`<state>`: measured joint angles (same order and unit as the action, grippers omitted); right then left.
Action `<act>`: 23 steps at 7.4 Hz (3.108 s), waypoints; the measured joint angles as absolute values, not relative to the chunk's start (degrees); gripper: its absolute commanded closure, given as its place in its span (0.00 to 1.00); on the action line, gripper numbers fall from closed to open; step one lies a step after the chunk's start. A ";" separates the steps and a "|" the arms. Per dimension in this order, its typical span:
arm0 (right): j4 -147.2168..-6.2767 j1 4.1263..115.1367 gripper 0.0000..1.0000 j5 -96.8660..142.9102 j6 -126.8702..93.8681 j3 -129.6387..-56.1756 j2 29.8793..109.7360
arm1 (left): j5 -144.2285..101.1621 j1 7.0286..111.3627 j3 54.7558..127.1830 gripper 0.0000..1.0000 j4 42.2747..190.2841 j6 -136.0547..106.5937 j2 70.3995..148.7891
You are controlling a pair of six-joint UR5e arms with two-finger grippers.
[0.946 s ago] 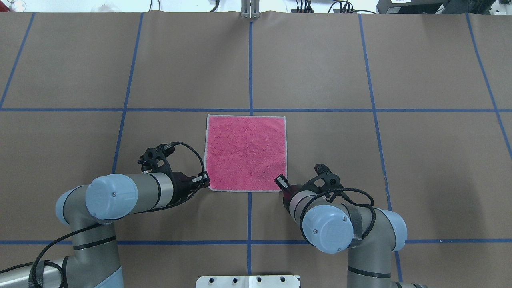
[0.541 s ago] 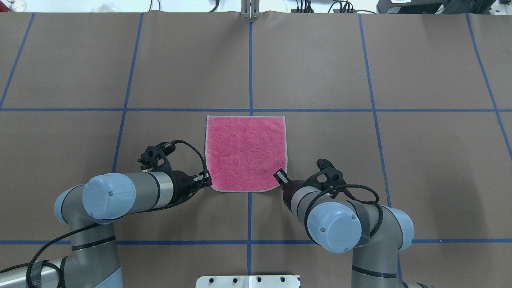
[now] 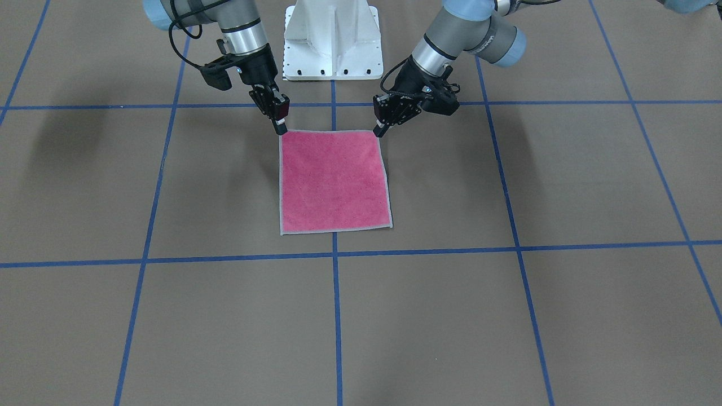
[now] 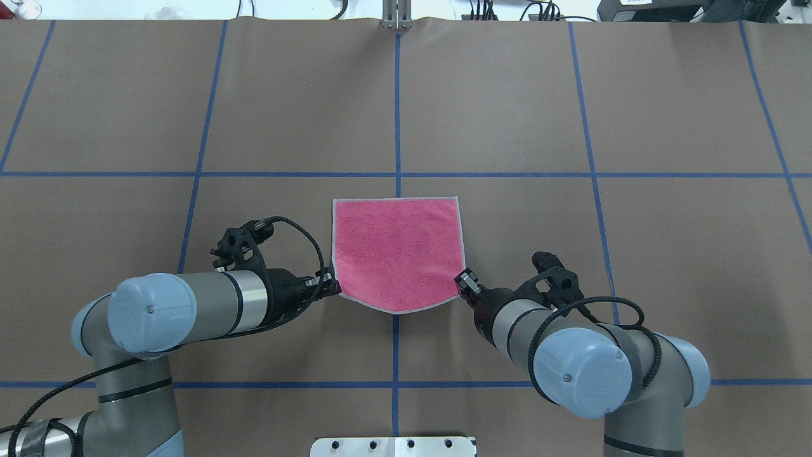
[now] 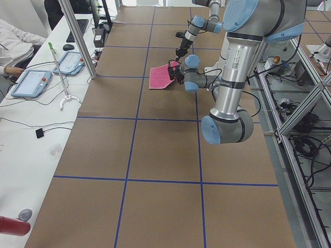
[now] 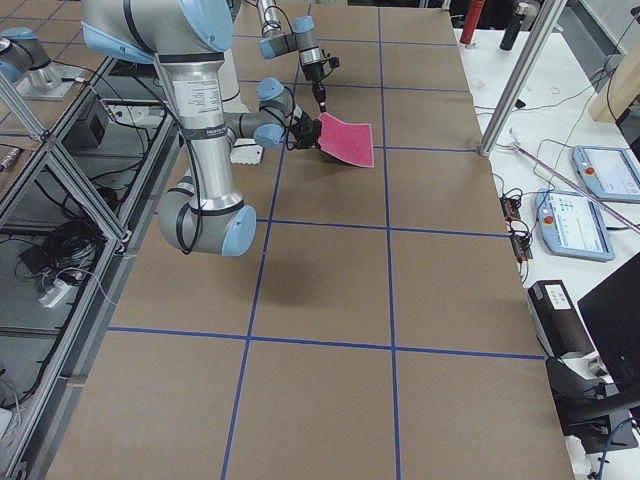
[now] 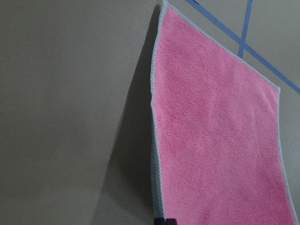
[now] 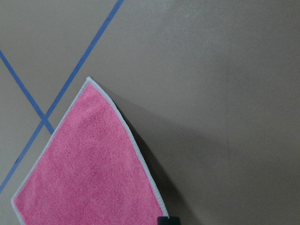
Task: Fold towel twice with both arms
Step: 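Grasp both near corners and lift them up and away from the robot, then lay the held edge onto the far edge and open both grippers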
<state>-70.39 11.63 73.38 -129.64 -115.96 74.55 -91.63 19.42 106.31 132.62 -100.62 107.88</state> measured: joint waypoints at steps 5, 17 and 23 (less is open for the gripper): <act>-70.48 13.17 1.00 72.70 -129.44 -111.86 72.46 | -91.34 19.87 105.78 1.00 132.21 -100.63 108.83; -70.29 20.69 1.00 72.79 -126.38 -102.58 65.69 | -91.25 26.34 95.56 1.00 132.16 -100.40 115.94; -70.16 21.76 1.00 72.86 -124.43 -101.05 64.65 | -91.24 27.45 93.46 1.00 132.52 -100.09 116.51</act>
<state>-70.16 21.76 72.86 -124.43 -101.05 64.65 -91.24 27.45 93.46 132.52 -100.09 116.51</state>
